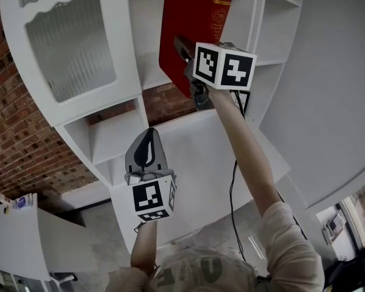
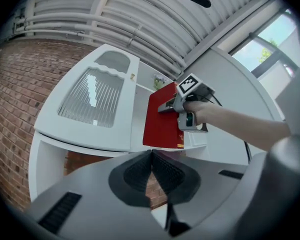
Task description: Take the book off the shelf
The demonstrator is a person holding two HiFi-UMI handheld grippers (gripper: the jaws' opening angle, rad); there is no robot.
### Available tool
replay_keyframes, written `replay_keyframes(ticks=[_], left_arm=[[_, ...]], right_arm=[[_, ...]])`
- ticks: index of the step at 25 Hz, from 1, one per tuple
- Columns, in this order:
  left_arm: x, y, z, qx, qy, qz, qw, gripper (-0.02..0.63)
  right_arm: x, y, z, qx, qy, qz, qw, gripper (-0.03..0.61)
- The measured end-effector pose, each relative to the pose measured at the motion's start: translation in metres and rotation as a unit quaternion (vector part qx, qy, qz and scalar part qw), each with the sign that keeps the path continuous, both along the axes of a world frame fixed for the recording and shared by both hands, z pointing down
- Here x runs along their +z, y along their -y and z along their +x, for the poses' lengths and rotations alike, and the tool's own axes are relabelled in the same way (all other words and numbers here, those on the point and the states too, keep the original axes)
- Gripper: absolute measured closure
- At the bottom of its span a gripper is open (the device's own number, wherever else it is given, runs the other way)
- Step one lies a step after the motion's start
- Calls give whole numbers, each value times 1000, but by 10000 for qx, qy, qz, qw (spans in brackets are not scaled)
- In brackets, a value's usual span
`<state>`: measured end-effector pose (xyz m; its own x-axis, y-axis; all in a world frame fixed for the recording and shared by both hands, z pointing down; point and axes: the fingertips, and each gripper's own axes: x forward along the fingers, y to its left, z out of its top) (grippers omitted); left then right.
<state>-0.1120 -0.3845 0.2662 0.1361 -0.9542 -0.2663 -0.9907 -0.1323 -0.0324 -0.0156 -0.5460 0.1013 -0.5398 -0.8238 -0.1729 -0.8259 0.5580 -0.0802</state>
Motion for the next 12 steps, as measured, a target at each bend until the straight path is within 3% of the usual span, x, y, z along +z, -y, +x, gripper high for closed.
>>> replay_keyframes(ticks=[5, 12], left_arm=[[-9, -5, 26, 215, 105, 57, 9997, 601], [-21, -22, 53, 328, 139, 231, 9991, 601]], right_arm=[[25, -71, 50, 216, 233, 757, 9966, 333], [102, -144, 81, 558, 245, 809, 9949, 333]])
